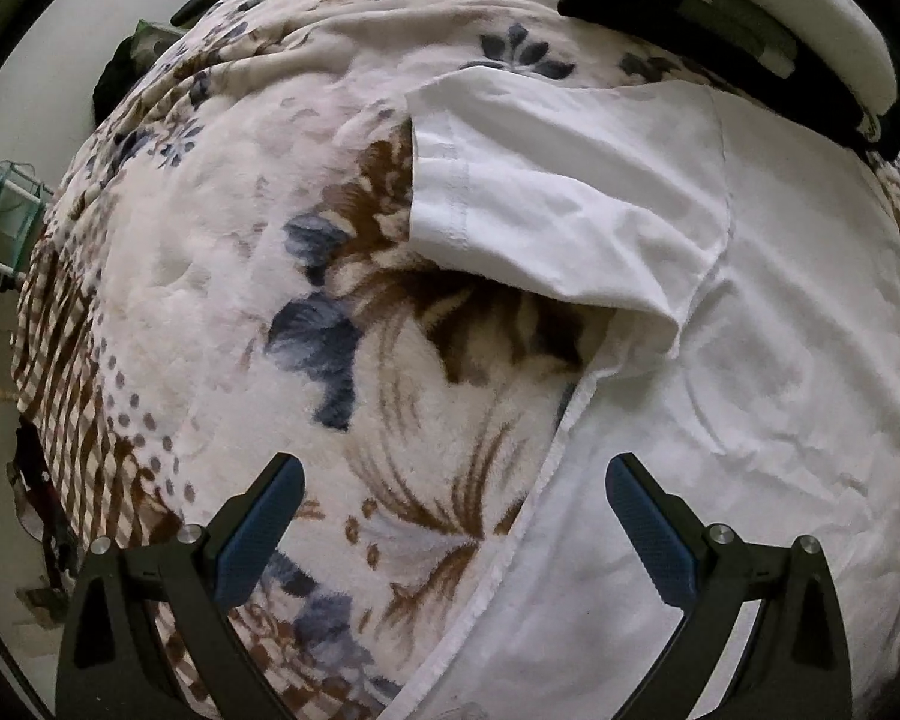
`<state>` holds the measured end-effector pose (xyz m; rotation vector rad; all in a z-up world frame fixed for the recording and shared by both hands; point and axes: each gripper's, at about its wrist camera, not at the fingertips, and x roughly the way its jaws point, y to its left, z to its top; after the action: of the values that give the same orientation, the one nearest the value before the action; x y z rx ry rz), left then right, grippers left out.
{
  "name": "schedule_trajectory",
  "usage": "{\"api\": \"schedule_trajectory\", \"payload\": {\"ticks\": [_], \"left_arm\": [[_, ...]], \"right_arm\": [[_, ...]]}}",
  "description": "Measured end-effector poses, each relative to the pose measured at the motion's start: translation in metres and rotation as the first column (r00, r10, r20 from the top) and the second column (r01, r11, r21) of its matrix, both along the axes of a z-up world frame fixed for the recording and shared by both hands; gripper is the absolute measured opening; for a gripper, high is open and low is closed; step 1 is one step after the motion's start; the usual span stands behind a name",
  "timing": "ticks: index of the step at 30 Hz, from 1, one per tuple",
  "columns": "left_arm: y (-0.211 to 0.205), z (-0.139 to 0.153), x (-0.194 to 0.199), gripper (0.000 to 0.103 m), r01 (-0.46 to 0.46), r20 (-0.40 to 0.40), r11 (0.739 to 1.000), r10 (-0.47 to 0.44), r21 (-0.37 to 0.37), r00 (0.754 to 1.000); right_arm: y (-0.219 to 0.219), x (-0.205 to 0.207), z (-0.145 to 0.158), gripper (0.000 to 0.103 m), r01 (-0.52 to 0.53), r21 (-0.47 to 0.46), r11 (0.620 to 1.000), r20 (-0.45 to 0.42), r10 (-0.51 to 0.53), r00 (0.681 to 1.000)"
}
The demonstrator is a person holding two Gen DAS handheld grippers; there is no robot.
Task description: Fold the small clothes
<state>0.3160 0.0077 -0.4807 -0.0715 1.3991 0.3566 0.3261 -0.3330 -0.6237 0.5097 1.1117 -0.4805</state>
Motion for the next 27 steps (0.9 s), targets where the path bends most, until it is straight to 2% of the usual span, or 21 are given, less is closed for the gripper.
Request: {"api": "schedule_trajectory", "payload": {"ticks": [1, 2, 3, 4, 6, 10, 12, 14, 17, 19, 20, 21, 23, 24, 26, 27], "left_arm": [[0.001, 0.0, 0.001, 0.103, 0.0, 0.004, 1.0, 0.0, -0.002, 1.0], [0.001, 0.0, 0.001, 0.103, -0.001, 0.007, 1.0, 0.001, -0.002, 1.0], [0.002, 0.0, 0.001, 0.103, -0.002, 0.009, 1.0, 0.002, -0.002, 1.0], [0.003, -0.001, 0.001, 0.103, -0.003, 0.011, 1.0, 0.003, -0.003, 1.0], [0.006, -0.003, 0.001, 0.103, -0.007, 0.013, 1.0, 0.008, -0.002, 1.0], [0.013, -0.008, -0.002, 0.103, -0.03, 0.0, 1.0, 0.03, -0.01, 1.0], [0.018, -0.01, -0.003, 0.103, -0.042, -0.005, 0.999, 0.042, -0.015, 0.999], [0.023, -0.01, -0.002, 0.103, -0.048, -0.005, 0.999, 0.048, -0.018, 0.999], [0.029, -0.006, -0.001, 0.103, -0.045, 0.011, 0.999, 0.045, -0.003, 0.999], [0.033, -0.004, 0.0, 0.103, -0.049, 0.023, 0.999, 0.049, 0.012, 0.999], [0.035, -0.003, 0.001, 0.103, -0.052, 0.027, 0.998, 0.052, 0.021, 0.998], [0.036, -0.003, 0.003, 0.103, -0.056, 0.037, 0.998, 0.054, 0.041, 0.998], [0.037, 0.001, 0.008, 0.103, -0.054, 0.059, 0.995, 0.049, 0.083, 0.997], [0.033, 0.005, 0.012, 0.103, -0.039, 0.085, 0.991, 0.028, 0.128, 0.996], [0.026, 0.014, 0.022, 0.103, -0.014, 0.127, 0.988, -0.006, 0.154, 0.992], [0.021, 0.018, 0.027, 0.103, -0.006, 0.144, 0.989, -0.016, 0.15, 0.989]], "right_arm": [[-0.004, 0.006, -0.005, 0.031, 0.011, -0.015, 1.0, -0.016, -0.012, 1.0], [-0.009, 0.013, -0.012, 0.004, 0.016, -0.029, 0.999, -0.046, -0.018, 0.999], [-0.01, 0.009, -0.018, 0.001, 0.035, -0.034, 0.999, -0.054, -0.037, 0.998], [-0.014, 0.023, -0.017, 0.001, 0.036, -0.041, 0.998, -0.045, -0.038, 0.998], [-0.007, 0.013, -0.022, 0.0, 0.001, -0.097, 0.995, -0.034, -0.005, 0.999], [0.013, -0.014, -0.027, 0.0, -0.045, -0.114, 0.992, -0.039, 0.041, 0.998], [0.019, -0.021, -0.033, 0.0, -0.07, -0.097, 0.993, -0.059, 0.064, 0.996], [0.03, -0.011, -0.019, 0.0, -0.075, -0.069, 0.995, -0.077, 0.069, 0.995], [0.022, -0.006, 0.001, 0.002, -0.016, 0.009, 1.0, -0.027, 0.017, 0.999], [0.015, -0.003, 0.017, 0.023, 0.024, 0.023, 0.999, 0.013, -0.024, 1.0], [0.009, -0.002, 0.018, 0.04, 0.043, 0.027, 0.999, 0.028, -0.043, 0.999], [0.004, 0.0, 0.018, 0.041, 0.062, 0.027, 0.998, 0.03, -0.063, 0.998], [-0.007, 0.015, 0.007, 0.041, 0.088, 0.022, 0.996, -0.002, -0.088, 0.996], [-0.012, 0.021, -0.001, 0.041, 0.099, 0.021, 0.995, -0.023, -0.098, 0.995], [-0.022, 0.034, -0.012, 0.039, 0.121, 0.032, 0.992, -0.05, -0.119, 0.992], [-0.024, 0.035, -0.016, 0.023, 0.134, 0.031, 0.991, -0.051, -0.132, 0.99]]}}
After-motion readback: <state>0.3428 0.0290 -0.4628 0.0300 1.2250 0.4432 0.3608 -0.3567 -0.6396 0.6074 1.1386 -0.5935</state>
